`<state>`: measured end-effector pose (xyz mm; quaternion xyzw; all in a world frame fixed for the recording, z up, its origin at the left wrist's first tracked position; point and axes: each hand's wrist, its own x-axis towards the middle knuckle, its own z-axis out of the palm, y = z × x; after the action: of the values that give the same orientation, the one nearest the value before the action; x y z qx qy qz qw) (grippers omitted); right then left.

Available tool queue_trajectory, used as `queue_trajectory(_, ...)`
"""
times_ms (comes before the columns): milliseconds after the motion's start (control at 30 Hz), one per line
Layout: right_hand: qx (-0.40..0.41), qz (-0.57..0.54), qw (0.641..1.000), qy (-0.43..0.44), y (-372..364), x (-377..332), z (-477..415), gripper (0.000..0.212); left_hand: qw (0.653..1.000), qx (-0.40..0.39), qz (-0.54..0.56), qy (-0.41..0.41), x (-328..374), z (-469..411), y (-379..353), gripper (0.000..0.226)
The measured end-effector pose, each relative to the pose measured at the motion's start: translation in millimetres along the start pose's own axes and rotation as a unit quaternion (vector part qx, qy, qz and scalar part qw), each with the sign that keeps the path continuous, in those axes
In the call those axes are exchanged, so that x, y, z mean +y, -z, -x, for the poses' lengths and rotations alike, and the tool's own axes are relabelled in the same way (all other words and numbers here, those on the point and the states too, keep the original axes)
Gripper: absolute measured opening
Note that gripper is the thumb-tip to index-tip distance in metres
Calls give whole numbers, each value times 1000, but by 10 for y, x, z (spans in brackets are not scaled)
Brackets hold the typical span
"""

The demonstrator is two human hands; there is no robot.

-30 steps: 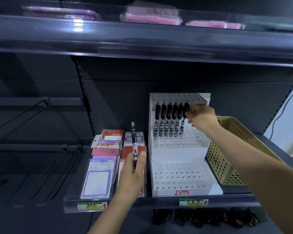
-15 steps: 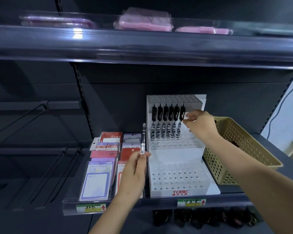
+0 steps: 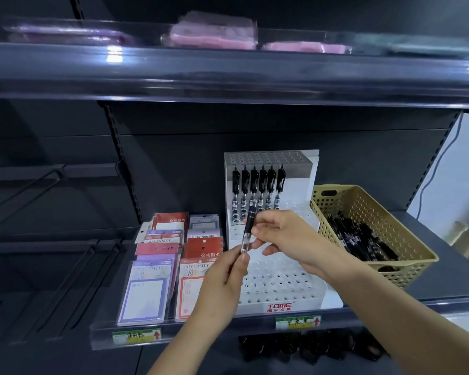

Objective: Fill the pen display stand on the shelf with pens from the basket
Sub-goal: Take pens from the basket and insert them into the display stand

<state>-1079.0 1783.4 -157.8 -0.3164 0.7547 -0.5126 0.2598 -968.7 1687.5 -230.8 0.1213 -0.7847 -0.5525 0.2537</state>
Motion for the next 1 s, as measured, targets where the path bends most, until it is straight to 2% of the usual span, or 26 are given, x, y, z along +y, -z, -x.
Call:
queue_trajectory(167, -19, -31, 999, -8, 34, 47, 37, 5, 1000, -17, 13, 21, -51, -6, -22, 34)
queue_trajectory(300, 13, -64, 998, -10, 91, 36, 52, 4, 999, -1, 25, 30, -75, -18, -33, 26)
queue_trajectory(367, 64, -70, 995, -5, 214, -28, 50, 6, 999, 15, 23, 33, -78, -13, -19, 19)
queue_trajectory(433, 151, -60, 987, 16, 409, -115, 22, 6, 999, 25, 19, 39, -78, -6, 10, 17)
queue_trajectory(533, 296, -8, 953, 60, 721, -209, -87, 3, 998, 40, 7, 41, -94, -7, 45, 17)
queue_trajectory(633, 366, 54, 925, 83, 876, -219, -242, 5, 998, 50, 0, 40, -119, -2, 45, 17)
queue_trajectory(800, 363, 127, 919, 90, 815, -172, -471, 9, 998, 51, 8, 45, -138, -1, 69, 19)
queue_trajectory(1000, 328, 145, 931, 69, 735, -44, -680, 10, 997, 53, -9, 51, -227, -3, 158, 21)
